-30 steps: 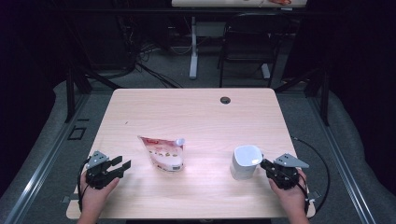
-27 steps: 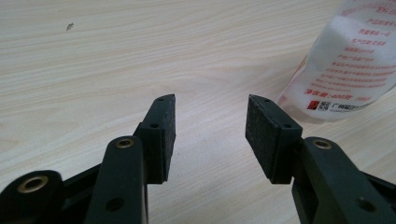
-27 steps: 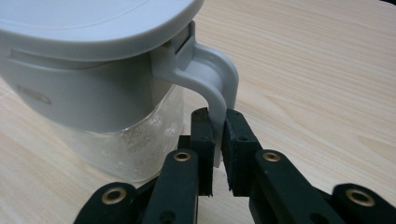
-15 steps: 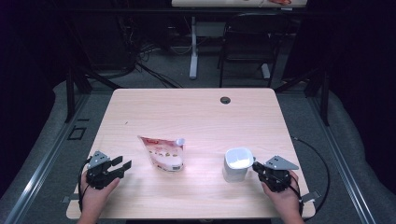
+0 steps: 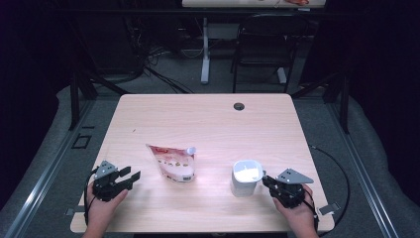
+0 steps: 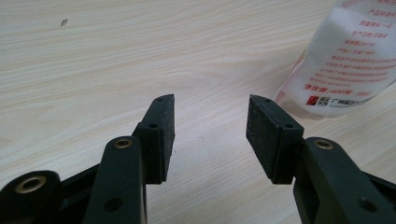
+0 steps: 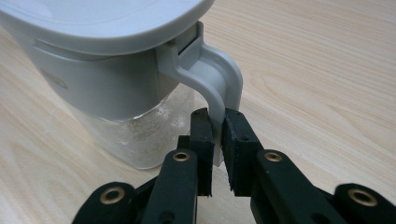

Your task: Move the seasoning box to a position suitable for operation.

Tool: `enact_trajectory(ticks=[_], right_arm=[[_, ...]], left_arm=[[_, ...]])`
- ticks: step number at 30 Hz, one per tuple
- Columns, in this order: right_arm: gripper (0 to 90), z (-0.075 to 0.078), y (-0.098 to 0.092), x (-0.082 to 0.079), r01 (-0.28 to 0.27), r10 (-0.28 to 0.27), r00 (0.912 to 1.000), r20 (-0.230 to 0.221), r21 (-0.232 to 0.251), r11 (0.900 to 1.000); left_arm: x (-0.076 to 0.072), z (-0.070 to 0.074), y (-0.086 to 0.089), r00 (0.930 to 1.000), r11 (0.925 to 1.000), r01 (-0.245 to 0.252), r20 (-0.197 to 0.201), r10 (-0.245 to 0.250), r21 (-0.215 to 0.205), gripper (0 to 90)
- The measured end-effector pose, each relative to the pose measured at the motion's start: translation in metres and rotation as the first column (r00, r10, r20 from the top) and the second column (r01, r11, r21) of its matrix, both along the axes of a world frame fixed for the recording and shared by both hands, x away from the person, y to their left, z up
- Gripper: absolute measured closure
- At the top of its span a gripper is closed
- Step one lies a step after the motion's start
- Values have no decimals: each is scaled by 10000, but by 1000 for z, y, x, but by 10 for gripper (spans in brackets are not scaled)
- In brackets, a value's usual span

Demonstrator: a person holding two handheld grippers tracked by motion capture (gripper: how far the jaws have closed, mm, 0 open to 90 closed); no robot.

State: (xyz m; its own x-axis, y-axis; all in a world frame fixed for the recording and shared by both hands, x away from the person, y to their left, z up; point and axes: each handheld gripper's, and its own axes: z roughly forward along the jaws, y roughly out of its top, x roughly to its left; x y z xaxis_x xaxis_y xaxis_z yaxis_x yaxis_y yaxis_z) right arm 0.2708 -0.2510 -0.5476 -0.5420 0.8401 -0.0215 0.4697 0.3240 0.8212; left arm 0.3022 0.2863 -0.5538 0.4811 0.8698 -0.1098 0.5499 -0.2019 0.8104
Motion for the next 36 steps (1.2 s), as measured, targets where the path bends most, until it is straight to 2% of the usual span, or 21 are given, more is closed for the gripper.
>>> enact_trajectory(ticks=[6,11,14,19,23,27,31,34,35,36], right_arm=[[824,1,0,-2,-207,210,9996,-164,214,9996],[770,4,0,-5,-390,393,9992,-103,289,9988],[744,9,-3,-11,-384,372,9991,178,689,9969],[725,16,-11,-16,-173,124,9988,483,1026,9946],[729,21,-15,-13,-53,16,9997,232,1607,9870],[806,30,-11,-9,-31,-7,9995,302,1238,9923],[899,43,-7,-5,14,-63,9991,424,1142,9935],[900,54,-8,0,-10,-48,9995,317,1806,9836],[900,54,-8,0,-10,-48,9995,317,1806,9836],[900,58,-6,3,-4,-63,9995,324,2039,9790]], left_arm=[[0,0,0,10000,10000,-17,-17,17,-33,521],[0,0,0,10000,10000,-31,-43,31,-17,521],[0,0,0,10000,10000,-51,-25,51,-14,521],[0,0,0,10000,10000,0,-98,0,12,521],[0,-1,0,10000,10000,-1,-99,1,-37,521],[0,-1,-1,10000,10000,-18,-94,18,-21,521],[0,-1,0,9999,10000,10,-166,-9,45,521],[0,-2,-1,9999,10000,-4,-149,5,19,521],[0,-2,-1,9999,10000,-4,-149,5,19,522],[0,-2,-1,9999,10000,17,-160,-17,37,521]])
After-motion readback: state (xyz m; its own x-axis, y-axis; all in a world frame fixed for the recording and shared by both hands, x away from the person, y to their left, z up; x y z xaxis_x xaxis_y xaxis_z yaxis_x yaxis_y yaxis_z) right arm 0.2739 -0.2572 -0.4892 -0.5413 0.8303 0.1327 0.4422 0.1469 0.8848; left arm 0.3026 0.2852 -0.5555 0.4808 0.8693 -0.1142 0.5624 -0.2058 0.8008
